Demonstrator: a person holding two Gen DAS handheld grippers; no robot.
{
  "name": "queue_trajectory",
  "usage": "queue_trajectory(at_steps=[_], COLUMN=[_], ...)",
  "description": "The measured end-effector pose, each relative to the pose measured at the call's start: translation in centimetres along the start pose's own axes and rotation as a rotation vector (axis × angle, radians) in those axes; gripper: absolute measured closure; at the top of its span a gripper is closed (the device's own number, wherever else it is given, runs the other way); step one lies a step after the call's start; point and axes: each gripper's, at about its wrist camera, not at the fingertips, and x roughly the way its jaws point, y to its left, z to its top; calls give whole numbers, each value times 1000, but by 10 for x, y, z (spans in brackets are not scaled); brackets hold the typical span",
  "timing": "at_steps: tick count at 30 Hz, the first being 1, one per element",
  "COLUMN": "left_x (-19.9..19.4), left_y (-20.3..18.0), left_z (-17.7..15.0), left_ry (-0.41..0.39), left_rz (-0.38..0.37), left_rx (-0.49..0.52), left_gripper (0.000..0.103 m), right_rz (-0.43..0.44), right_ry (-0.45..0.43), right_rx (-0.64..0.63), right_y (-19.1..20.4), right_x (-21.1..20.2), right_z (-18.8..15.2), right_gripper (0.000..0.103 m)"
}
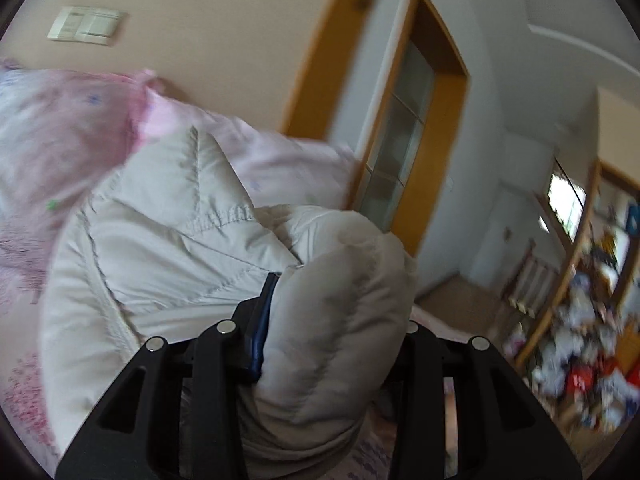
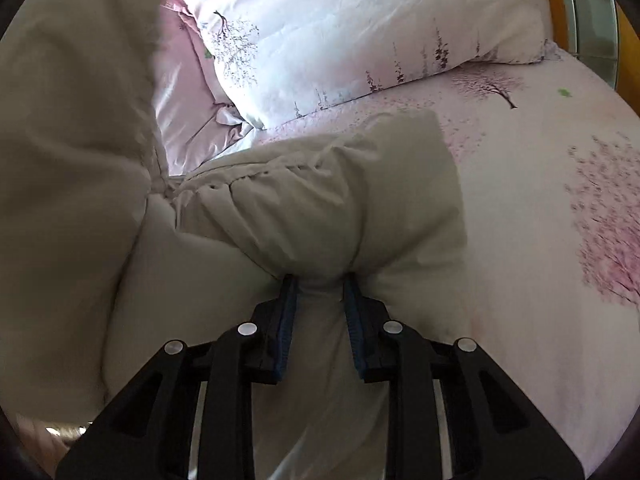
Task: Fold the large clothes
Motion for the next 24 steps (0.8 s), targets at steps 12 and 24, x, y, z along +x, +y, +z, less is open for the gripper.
queue_trajectory(at_steps=[12,24], left_x=[67,100], left_y=[-28,-52], left_z=[-47,-73], left_ry=[168,251], left_rz=[-38,48], left_rx=[174,338], left_gripper=[64,60], right_rz=[-79,263], right_ry=[-177,-147], right_rx=[47,-53], right_y=[-55,-7], right_x=[-92,-121], right_z=[-7,21], right_gripper=[68,43])
